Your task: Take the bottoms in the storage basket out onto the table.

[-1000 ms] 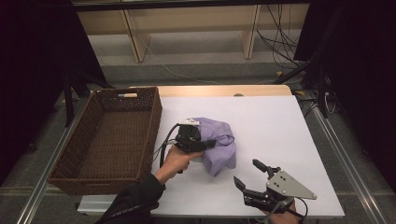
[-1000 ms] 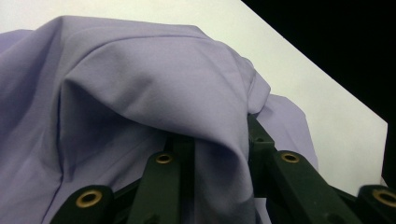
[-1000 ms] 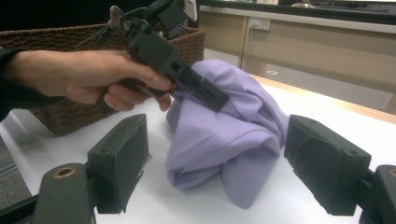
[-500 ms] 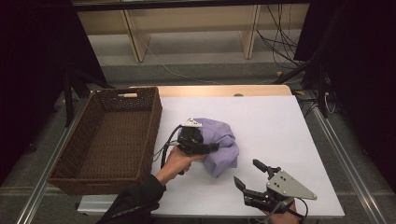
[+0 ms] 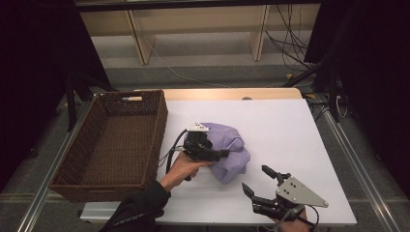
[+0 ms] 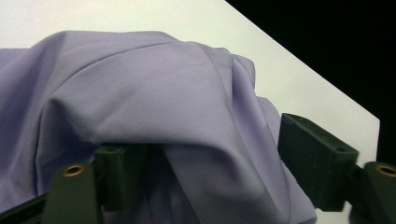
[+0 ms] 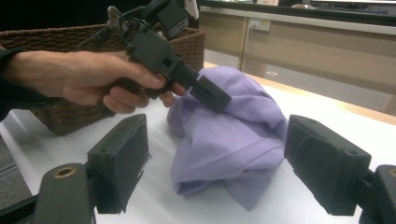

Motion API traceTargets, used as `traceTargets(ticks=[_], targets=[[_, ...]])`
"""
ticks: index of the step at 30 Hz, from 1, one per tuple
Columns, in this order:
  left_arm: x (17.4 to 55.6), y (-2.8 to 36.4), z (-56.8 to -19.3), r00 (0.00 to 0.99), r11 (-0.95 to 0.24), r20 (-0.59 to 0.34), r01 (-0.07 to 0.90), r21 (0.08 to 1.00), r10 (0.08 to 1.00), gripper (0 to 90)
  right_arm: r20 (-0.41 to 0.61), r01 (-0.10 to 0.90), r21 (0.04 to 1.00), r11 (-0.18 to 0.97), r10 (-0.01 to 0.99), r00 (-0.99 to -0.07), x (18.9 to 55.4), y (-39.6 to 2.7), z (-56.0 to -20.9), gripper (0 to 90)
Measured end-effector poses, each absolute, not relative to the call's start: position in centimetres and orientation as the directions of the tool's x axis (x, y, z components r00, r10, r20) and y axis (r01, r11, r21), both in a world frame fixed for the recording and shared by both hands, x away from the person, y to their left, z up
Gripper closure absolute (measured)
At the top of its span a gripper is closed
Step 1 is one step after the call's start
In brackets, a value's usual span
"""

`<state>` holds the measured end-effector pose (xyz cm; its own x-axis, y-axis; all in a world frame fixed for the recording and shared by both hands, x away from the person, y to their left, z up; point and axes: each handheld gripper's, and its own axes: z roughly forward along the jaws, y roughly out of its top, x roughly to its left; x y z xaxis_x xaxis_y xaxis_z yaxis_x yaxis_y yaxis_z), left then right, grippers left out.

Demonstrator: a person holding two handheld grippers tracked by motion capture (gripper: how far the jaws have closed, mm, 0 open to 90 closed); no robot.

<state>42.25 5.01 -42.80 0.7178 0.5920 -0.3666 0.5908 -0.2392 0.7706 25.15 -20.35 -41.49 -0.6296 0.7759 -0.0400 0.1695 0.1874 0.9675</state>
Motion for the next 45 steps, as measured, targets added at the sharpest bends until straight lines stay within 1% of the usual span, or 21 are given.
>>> traceTargets(ticks=[6,18,29,45], targets=[[42.2,5.1,-42.5,0.717,-0.238,-0.369,0.593,0.77,0.591,19.5,-0.04,0.169,0.968,0.187,0.775,-0.63,25.1,-20.3,-41.5,22.5],[42.1,5.6,-41.9,0.712,-0.235,-0.357,0.587,0.774,0.605,16.2,-0.038,0.167,0.969,0.184,0.775,-0.63,25.1,-20.3,-41.5,22.5],[41.7,6.6,-41.2,0.706,-0.21,-0.352,0.577,0.789,0.615,16.1,-0.038,0.167,0.969,0.184,0.776,-0.63,25.1,-20.3,-41.5,22.5],[41.0,7.4,-40.3,0.719,-0.19,-0.308,0.521,0.832,0.624,15.7,-0.039,0.169,0.968,0.186,0.776,-0.63,25.1,-20.3,-41.5,22.4]])
